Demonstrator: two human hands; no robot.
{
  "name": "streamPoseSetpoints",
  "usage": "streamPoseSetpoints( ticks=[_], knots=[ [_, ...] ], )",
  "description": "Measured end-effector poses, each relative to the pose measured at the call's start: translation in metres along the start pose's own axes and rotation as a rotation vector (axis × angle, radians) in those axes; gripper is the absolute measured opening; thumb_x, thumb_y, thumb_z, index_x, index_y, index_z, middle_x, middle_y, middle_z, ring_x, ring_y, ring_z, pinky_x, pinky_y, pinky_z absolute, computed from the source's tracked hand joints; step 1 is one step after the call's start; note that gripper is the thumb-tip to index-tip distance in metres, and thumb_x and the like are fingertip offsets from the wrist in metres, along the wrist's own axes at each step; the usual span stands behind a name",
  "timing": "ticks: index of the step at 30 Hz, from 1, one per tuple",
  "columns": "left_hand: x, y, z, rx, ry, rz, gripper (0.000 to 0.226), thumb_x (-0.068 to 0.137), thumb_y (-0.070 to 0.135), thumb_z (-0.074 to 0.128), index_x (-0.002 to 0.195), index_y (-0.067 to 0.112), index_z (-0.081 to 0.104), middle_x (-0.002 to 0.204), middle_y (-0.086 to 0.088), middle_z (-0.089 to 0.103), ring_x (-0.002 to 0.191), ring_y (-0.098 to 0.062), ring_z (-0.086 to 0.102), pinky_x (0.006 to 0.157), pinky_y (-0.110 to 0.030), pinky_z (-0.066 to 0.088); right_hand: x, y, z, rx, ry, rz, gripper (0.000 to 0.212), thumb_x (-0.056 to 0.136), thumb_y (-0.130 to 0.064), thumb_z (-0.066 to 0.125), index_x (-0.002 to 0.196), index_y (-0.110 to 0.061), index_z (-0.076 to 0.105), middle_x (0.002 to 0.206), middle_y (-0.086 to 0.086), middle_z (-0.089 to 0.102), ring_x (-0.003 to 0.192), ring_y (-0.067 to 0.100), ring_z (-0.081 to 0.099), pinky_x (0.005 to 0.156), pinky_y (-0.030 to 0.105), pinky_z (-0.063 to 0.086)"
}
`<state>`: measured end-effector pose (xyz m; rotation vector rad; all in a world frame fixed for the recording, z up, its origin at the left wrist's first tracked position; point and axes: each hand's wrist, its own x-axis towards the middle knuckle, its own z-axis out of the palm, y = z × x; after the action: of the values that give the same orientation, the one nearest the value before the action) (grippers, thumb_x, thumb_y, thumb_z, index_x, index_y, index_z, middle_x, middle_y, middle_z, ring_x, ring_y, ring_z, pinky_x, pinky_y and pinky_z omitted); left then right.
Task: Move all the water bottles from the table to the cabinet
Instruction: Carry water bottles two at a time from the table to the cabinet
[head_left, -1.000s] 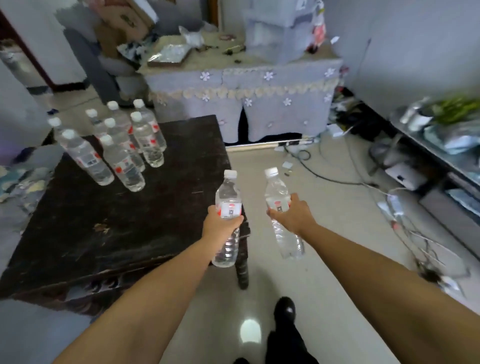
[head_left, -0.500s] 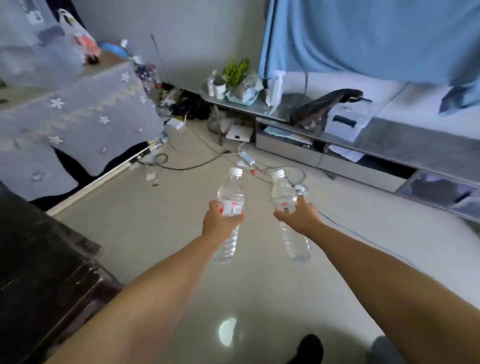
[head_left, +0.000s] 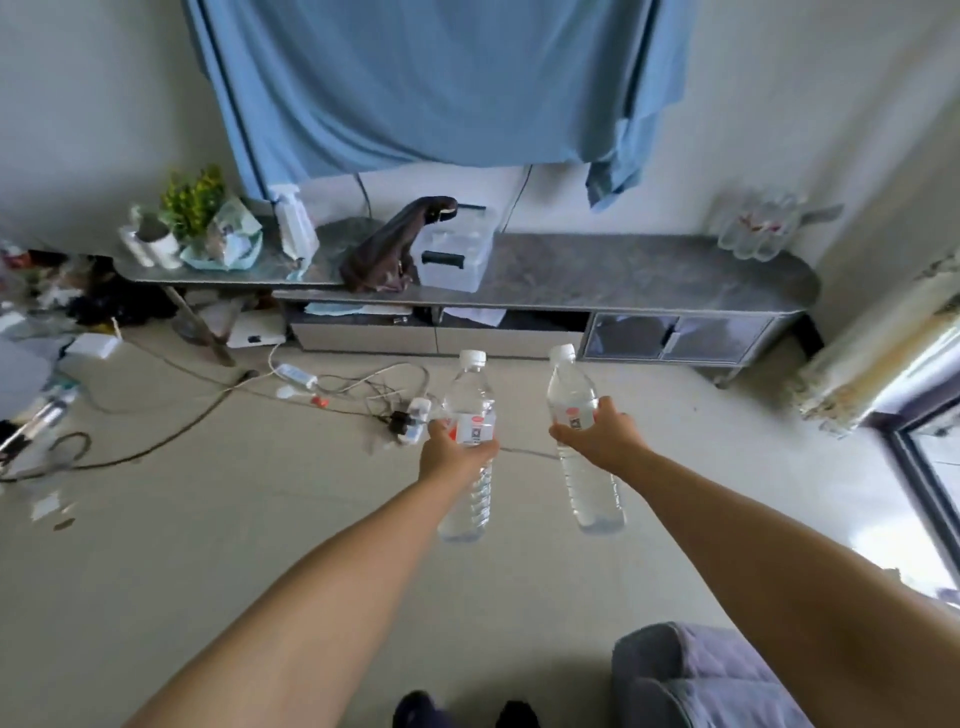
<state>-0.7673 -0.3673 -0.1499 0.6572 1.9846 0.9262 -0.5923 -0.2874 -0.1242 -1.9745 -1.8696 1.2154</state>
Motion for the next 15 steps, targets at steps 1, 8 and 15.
streamPoseSetpoints(
  ticks=[1, 8, 15],
  knots=[
    [0.005, 0.008, 0.009, 0.012, -0.012, -0.001, 0.066, 0.076, 0.028, 0.074, 0.131, 0.013, 0.042, 0.12, -0.005, 0.063, 0.104, -0.025, 0.062, 0.08, -0.027, 0.045, 0.004, 0.005, -0.006, 0.005, 0.01, 0.016, 0.073, 0.079, -0.042, 0.073, 0.135, -0.008, 0.04, 0.125, 0.014, 0.054, 0.098, 0.027, 0.052, 0.082, 0.034, 0.043],
    [0.068, 0.085, 0.099, 0.137, -0.167, 0.075, 0.067, 0.078, 0.031, 0.072, 0.134, 0.015, 0.038, 0.124, -0.005, 0.06, 0.106, -0.024, 0.059, 0.084, -0.028, 0.044, 0.077, 0.044, -0.076, 0.038, 0.128, 0.15, 0.07, 0.078, -0.041, 0.073, 0.13, -0.005, 0.043, 0.125, 0.016, 0.054, 0.096, 0.027, 0.051, 0.077, 0.03, 0.04],
    [0.153, 0.184, 0.179, 0.25, -0.284, 0.192, 0.065, 0.075, 0.033, 0.075, 0.128, 0.013, 0.043, 0.122, -0.005, 0.063, 0.109, -0.025, 0.061, 0.087, -0.029, 0.046, 0.173, 0.047, -0.154, 0.177, 0.28, 0.24, 0.072, 0.078, -0.04, 0.075, 0.131, -0.004, 0.042, 0.127, 0.018, 0.052, 0.113, 0.031, 0.053, 0.082, 0.03, 0.04]
  ],
)
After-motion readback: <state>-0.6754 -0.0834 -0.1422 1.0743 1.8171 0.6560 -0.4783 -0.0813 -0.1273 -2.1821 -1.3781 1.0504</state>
